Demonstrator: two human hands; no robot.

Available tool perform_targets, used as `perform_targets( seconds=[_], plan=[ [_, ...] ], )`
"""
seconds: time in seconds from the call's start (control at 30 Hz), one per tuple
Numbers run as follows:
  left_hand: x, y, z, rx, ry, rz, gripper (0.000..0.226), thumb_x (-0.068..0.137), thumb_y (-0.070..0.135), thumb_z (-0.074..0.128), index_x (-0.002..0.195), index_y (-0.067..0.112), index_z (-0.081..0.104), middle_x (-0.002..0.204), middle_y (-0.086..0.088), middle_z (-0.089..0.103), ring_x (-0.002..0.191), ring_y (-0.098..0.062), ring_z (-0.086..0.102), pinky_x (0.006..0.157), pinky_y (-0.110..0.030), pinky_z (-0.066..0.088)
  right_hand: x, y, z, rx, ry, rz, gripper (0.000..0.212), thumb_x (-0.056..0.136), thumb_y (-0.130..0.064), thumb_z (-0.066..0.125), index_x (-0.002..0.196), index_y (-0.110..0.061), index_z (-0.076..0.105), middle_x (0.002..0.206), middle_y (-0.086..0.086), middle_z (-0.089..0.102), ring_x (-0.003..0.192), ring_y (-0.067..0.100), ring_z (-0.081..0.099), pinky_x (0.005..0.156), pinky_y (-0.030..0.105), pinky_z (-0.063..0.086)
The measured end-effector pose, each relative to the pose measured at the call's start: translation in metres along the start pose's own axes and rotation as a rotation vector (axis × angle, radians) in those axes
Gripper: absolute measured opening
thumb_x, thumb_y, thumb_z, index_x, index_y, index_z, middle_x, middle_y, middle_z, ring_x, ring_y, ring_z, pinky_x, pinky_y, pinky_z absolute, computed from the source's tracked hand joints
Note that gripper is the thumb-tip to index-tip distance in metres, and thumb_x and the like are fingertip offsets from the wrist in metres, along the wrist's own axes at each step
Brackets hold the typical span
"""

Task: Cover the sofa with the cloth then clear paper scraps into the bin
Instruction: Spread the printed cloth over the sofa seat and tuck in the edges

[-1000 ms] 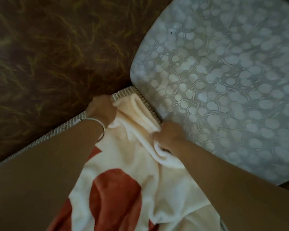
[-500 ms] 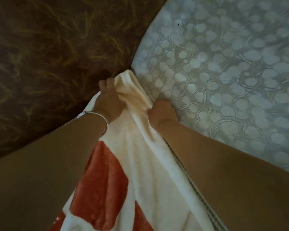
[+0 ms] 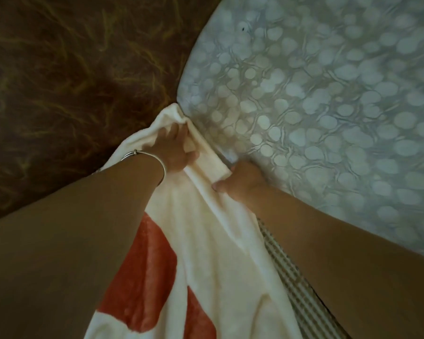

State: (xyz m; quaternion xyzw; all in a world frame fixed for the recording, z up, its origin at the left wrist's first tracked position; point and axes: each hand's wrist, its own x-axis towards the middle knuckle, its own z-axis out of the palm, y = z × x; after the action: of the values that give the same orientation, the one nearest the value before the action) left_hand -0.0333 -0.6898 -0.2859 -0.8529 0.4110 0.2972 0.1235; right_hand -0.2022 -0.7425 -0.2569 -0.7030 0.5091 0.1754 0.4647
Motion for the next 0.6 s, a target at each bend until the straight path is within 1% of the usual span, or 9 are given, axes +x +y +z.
perform_targets(
  seconds=[0.1, 0.17, 0.23, 0.3, 0.37, 0.43, 0.5, 0.53, 0.6],
  plan=[
    [-0.011, 0.016, -0.001, 0.056, 0.038, -0.099, 0.078, 0.092, 0.053, 0.037, 0.15, 0.019, -0.003, 0.157, -0.008, 0.004, 0.144, -0.037, 0.008, 0.112, -0.058, 0.019, -0.011, 0.011, 0.001, -0.067, 0.11, -0.035, 0.051, 0.083, -0.03, 0.067, 0.125, -0.004, 0.053, 0.119, 0.012, 0.063, 0.11, 0.029, 0.062, 0.088, 0.032, 0.052],
    [-0.028, 0.031, -0.005, 0.073, 0.111, -0.185, 0.069, 0.092, 0.05, 0.039, 0.147, 0.017, 0.014, 0.153, -0.01, 0.016, 0.141, -0.034, 0.016, 0.109, -0.054, 0.023, -0.017, 0.022, -0.001, -0.017, 0.051, 0.02, 0.05, 0.084, -0.025, 0.066, 0.128, -0.006, 0.049, 0.12, 0.013, 0.062, 0.109, 0.029, 0.062, 0.09, 0.034, 0.054],
    [-0.046, 0.045, -0.003, 0.13, 0.278, -0.159, 0.053, 0.094, 0.039, 0.042, 0.136, 0.008, 0.035, 0.141, -0.016, 0.034, 0.13, -0.034, 0.032, 0.102, -0.049, 0.033, -0.024, 0.038, -0.005, -0.017, -0.01, 0.059, 0.047, 0.085, -0.022, 0.065, 0.127, -0.006, 0.051, 0.117, 0.013, 0.063, 0.105, 0.03, 0.064, 0.088, 0.036, 0.055],
    [-0.062, 0.06, 0.008, 0.099, 0.414, -0.055, 0.037, 0.094, 0.024, 0.043, 0.124, 0.002, 0.044, 0.129, -0.018, 0.043, 0.119, -0.035, 0.043, 0.093, -0.046, 0.041, -0.031, 0.051, -0.007, -0.028, 0.04, 0.051, 0.046, 0.087, -0.026, 0.063, 0.126, -0.005, 0.052, 0.118, 0.014, 0.063, 0.107, 0.031, 0.063, 0.089, 0.037, 0.055],
    [-0.076, 0.071, 0.025, 0.006, 0.37, 0.033, 0.037, 0.092, 0.023, 0.044, 0.123, 0.003, 0.044, 0.129, -0.017, 0.044, 0.118, -0.035, 0.044, 0.091, -0.046, 0.043, -0.036, 0.058, -0.007, -0.045, 0.13, 0.022, 0.045, 0.088, -0.031, 0.06, 0.124, -0.004, 0.054, 0.12, 0.015, 0.063, 0.11, 0.032, 0.062, 0.09, 0.036, 0.053],
    [-0.084, 0.075, 0.034, -0.092, 0.253, 0.057, 0.047, 0.091, 0.03, 0.048, 0.131, 0.007, 0.039, 0.141, -0.014, 0.037, 0.128, -0.034, 0.037, 0.099, -0.046, 0.038, -0.04, 0.058, -0.008, -0.027, 0.122, 0.022, 0.049, 0.088, -0.038, 0.059, 0.122, -0.003, 0.056, 0.119, 0.015, 0.064, 0.108, 0.032, 0.062, 0.08, 0.032, 0.051],
    [-0.083, 0.074, 0.032, -0.12, 0.181, 0.057, 0.059, 0.09, 0.037, 0.049, 0.139, 0.008, 0.032, 0.149, -0.011, 0.029, 0.137, -0.031, 0.029, 0.106, -0.046, 0.032, -0.045, 0.064, -0.009, 0.062, -0.003, 0.074, 0.056, 0.083, -0.041, 0.065, 0.122, -0.002, 0.056, 0.115, 0.013, 0.065, 0.104, 0.029, 0.065, 0.073, 0.029, 0.049],
    [-0.081, 0.074, 0.029, -0.112, 0.15, 0.053, 0.064, 0.09, 0.041, 0.05, 0.141, 0.008, 0.03, 0.151, -0.011, 0.027, 0.139, -0.03, 0.027, 0.107, -0.047, 0.03, -0.051, 0.073, -0.011, 0.129, -0.105, 0.106, 0.059, 0.078, -0.039, 0.071, 0.123, -0.004, 0.057, 0.113, 0.011, 0.066, 0.101, 0.028, 0.065, 0.076, 0.029, 0.051],
    [-0.077, 0.076, 0.024, -0.087, 0.075, 0.03, 0.073, 0.088, 0.047, 0.05, 0.144, 0.008, 0.024, 0.154, -0.01, 0.02, 0.143, -0.029, 0.019, 0.109, -0.049, 0.028, -0.069, 0.096, -0.012, 0.204, -0.337, 0.198, 0.065, 0.07, -0.033, 0.079, 0.126, -0.008, 0.056, 0.115, 0.008, 0.066, 0.104, 0.027, 0.064, 0.089, 0.034, 0.052]
  ],
)
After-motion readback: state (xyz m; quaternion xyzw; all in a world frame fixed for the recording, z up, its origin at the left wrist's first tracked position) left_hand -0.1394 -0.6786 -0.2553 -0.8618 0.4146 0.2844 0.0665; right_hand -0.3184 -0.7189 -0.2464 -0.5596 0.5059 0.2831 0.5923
